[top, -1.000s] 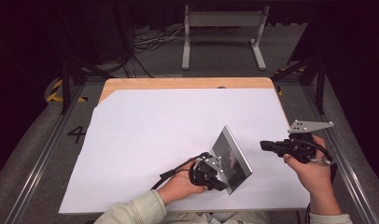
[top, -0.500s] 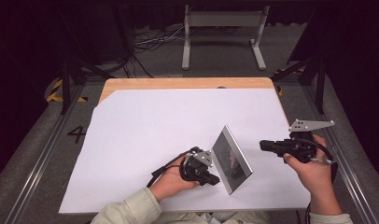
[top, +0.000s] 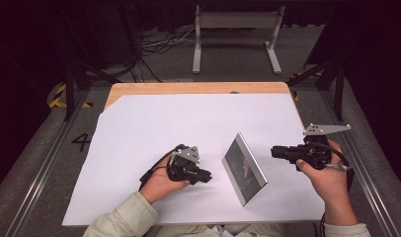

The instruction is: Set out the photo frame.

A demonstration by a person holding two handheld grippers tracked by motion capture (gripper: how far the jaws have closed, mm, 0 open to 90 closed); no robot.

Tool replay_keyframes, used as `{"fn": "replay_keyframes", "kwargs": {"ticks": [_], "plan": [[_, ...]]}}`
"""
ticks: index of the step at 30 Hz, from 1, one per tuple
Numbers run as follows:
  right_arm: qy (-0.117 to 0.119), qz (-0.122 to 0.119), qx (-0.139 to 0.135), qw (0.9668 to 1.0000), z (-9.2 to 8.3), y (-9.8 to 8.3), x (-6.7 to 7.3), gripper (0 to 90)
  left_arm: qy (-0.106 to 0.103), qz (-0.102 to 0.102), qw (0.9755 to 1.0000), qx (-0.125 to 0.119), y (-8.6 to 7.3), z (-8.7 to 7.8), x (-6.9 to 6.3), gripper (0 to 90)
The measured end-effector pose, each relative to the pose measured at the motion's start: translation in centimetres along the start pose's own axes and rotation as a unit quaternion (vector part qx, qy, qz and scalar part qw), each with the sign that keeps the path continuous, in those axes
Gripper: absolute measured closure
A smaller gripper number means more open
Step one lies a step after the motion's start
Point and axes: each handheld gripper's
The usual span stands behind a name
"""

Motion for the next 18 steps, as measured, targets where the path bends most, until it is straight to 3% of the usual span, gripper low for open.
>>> {"fn": "replay_keyframes", "kwargs": {"ticks": [3, 10, 12, 18], "plan": [[0.007, 0.020, -0.006, 0.9998, 0.1, 0.3, 0.2, 75.0, 0.014, -0.005, 0.9998, -0.009, -0.3, -0.9, 0.3, 75.3], [0.010, 0.027, 0.003, 0.9996, 0.2, 1.0, 1.0, 71.1, 0.045, -0.026, 0.9984, -0.024, -1.2, -2.6, 0.9, 68.7], [0.004, 0.023, 0.013, 0.9996, 0.1, 1.5, 1.4, 71.0, 0.060, -0.036, 0.9970, -0.032, -1.7, -3.5, 1.2, 67.6], [0.003, 0.026, 0.027, 0.9993, 0.3, 2.3, 2.0, 70.6, 0.082, -0.041, 0.9948, -0.044, -2.4, -5.0, 1.7, 66.4]]}}
Point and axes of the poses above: each handheld gripper's, and its own axes: z roughly forward along the jaws, y roughly out of its top, x roughly to its left, and after that the axes turned 10 degrees about -x, right-handed
